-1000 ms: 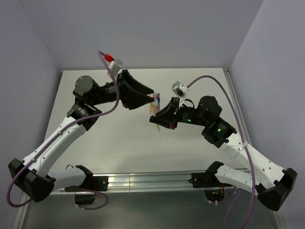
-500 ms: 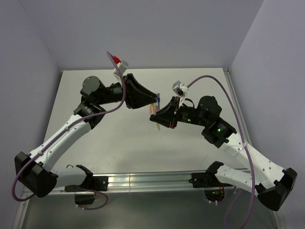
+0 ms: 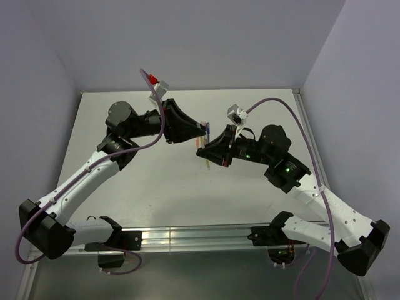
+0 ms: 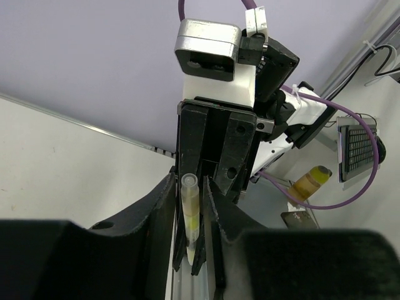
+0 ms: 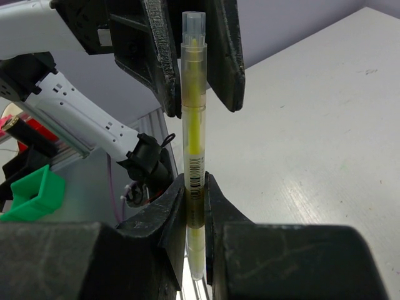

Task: Insert the pens into the pen caps
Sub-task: Press the pen cap onto the pen.

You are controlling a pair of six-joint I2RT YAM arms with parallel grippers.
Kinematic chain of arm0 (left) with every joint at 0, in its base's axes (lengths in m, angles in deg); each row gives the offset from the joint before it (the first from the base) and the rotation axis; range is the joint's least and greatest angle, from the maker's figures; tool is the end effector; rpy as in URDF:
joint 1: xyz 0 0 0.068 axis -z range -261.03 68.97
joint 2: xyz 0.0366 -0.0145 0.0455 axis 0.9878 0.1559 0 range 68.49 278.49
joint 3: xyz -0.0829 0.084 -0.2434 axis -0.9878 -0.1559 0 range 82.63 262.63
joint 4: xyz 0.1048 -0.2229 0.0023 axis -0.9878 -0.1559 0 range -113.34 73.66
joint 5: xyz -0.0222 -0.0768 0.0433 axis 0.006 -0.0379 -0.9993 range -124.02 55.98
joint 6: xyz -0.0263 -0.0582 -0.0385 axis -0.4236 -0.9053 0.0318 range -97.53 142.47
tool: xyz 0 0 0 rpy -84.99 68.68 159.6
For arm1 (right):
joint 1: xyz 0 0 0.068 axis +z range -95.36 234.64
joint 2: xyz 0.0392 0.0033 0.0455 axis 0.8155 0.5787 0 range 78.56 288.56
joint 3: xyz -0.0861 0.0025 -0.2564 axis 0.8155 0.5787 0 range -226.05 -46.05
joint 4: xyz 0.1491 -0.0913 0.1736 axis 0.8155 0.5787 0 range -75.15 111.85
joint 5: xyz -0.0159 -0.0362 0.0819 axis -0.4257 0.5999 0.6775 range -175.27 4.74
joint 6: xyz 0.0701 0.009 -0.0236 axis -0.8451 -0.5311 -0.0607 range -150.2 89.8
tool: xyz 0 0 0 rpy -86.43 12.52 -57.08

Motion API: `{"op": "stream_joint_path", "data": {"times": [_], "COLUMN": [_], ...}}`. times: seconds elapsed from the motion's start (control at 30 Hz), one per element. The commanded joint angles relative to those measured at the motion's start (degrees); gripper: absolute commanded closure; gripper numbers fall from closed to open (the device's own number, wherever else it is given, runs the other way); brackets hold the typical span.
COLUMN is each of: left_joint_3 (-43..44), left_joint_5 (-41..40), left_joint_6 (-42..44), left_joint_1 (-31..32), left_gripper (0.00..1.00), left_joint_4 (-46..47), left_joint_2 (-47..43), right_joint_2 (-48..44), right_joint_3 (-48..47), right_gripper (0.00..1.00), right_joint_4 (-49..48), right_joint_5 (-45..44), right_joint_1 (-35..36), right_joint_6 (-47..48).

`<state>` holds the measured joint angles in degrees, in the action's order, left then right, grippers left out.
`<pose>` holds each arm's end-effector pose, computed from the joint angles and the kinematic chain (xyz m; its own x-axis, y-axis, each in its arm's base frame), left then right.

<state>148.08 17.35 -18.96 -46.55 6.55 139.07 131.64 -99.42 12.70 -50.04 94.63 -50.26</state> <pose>0.1981 -0.1954 0.4340 -0.4513 -0.1912 -0.8717 0.8911 -0.0442 -0.4516 0.1426 0.1667 0.3892 -0.3010 0.1132 -0.9469 -0.9190 0.2308 0.3197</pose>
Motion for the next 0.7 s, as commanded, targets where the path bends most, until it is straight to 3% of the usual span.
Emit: {"op": "stream_joint_path", "data": {"times": [0.0, 0.1, 0.27, 0.37, 0.67], "left_joint_3": [-0.3, -0.7, -0.6, -0.5, -0.8], "left_joint_5": [1.2, 0.6, 0.4, 0.6, -4.1], "left_joint_6": [-0.3, -0.8, -0.9, -0.9, 1.0], "left_joint_1": [0.3, 0.4, 0.5, 0.7, 1.6], "left_gripper": [0.72, 0.77, 0.95, 1.0, 1.0], "left_joint_4": [2.7, 3.3, 3.8, 3.8, 0.7], "left_joint_2": [-1.5, -1.7, -1.7, -1.5, -2.6], "right_joint_2": [0.3, 0.3, 0.4, 0.3, -0.2], "right_joint_3": [-3.0, -2.9, -2.6, -2.5, -2.7], "right_gripper": [1.0, 1.0, 1.0, 1.0, 1.0], "right_joint_4": [-1.3, -1.2, -1.1, -1.1, -0.8], "right_joint_5": [-0.6, -0.2, -0.4, -0.6, -2.2], "right_joint_1": [0.4, 0.4, 0.4, 0.4, 0.5], "right_joint_6": [0.3, 0.4, 0.5, 0.6, 0.5]}}
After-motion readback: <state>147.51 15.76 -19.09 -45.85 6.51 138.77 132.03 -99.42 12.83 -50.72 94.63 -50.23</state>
